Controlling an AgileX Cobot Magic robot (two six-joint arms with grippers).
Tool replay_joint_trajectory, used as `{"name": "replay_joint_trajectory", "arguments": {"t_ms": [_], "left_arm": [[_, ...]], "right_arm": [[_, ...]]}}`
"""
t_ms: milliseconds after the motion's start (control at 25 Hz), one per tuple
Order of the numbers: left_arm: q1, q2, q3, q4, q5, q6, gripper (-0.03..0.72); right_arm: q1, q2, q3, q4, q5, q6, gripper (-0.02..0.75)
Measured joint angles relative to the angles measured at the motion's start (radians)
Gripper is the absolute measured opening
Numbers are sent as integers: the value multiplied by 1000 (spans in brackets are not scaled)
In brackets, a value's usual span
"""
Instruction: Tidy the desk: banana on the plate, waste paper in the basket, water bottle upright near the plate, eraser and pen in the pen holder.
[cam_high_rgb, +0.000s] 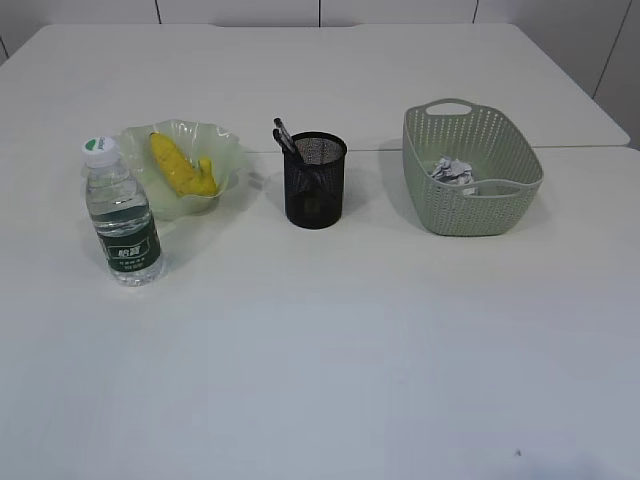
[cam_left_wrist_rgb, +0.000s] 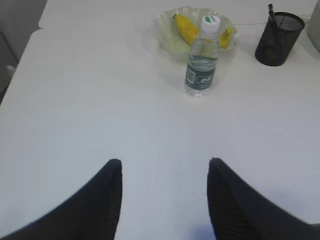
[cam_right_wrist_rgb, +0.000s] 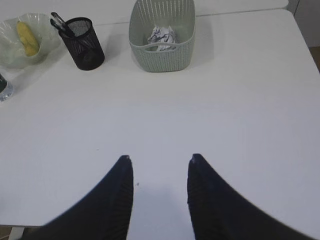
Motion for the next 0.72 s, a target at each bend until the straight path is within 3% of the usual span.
{"name": "replay_joint_trajectory", "arguments": {"t_ms": [240, 440, 600, 720], "left_arm": [[0, -108, 92, -32, 6, 0, 341], [0, -114, 100, 38, 6, 0, 340], [0, -114, 106, 96, 6, -2, 346], [0, -114, 134, 98, 6, -2, 391]], "right_arm": [[0, -71, 0, -49, 4, 0, 274], [0, -132, 37, -55, 6, 0, 274], [0, -167, 133, -57, 6, 0, 274], [0, -169, 197, -57, 6, 0, 276]]}}
